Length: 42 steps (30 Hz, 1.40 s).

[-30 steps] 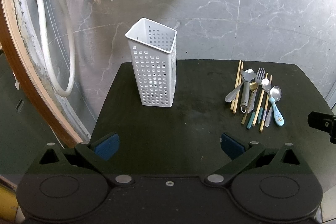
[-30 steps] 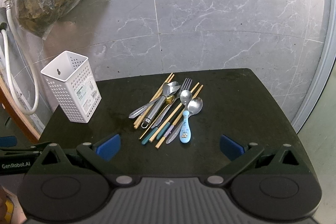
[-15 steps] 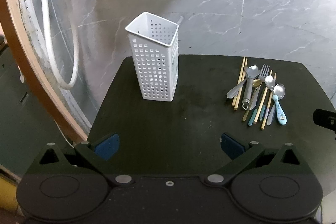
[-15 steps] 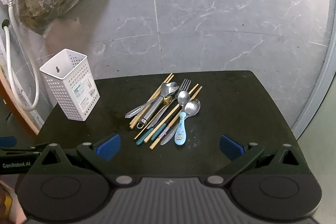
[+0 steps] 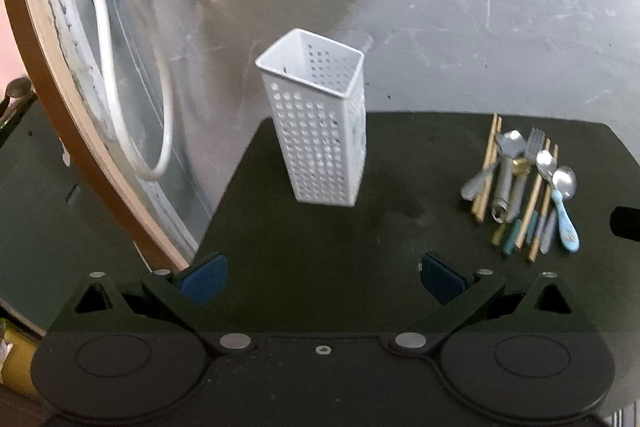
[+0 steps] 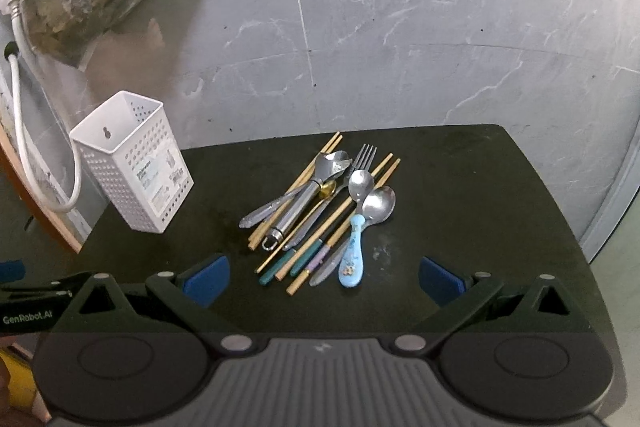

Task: Organize utensils
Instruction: 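Grasp the white utensil holder with the left tool while the right tool approaches the cutlery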

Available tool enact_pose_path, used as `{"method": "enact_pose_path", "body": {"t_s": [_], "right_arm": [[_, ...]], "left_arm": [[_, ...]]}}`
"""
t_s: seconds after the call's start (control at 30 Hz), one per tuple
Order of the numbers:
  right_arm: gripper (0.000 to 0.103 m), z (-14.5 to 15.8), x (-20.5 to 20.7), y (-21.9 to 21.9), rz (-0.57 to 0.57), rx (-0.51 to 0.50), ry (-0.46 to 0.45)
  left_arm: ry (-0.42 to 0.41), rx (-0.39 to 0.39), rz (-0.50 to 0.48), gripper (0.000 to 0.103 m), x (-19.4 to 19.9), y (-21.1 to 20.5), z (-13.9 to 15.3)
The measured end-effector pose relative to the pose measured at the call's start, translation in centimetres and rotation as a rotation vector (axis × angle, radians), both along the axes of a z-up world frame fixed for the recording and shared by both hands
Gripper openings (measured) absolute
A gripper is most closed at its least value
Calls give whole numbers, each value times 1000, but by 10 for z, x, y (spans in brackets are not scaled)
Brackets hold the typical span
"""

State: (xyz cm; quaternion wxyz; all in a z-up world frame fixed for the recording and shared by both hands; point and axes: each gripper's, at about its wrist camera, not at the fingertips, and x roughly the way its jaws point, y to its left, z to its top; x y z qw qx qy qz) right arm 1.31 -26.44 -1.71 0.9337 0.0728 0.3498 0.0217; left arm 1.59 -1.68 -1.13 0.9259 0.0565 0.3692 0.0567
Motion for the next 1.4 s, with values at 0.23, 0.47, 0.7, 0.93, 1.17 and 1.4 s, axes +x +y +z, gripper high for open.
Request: {"method": "enact_pose_path", "body": {"t_s": [0.23, 0.47, 0.7, 0.93, 1.17, 1.4], "right_arm": [[103, -7, 25, 12, -73, 12, 28], [103, -9, 43, 33, -149, -27, 37], [103, -14, 52, 40, -206, -50, 72], [103, -26, 63, 35, -194, -59, 100], [100, -38, 87, 26, -146, -60, 83], [88, -44, 117, 16, -62, 7, 60]], "left_arm": [[-113, 64, 14, 102, 48, 25, -12], [-179, 84, -79, 102, 100, 41, -37], [-225, 102, -162, 102, 128, 29, -51], [-259, 126, -105, 102, 147, 22, -63], [-299, 151, -125, 99, 151, 26, -70], [-321, 133, -187, 85, 152, 34, -73]]}}
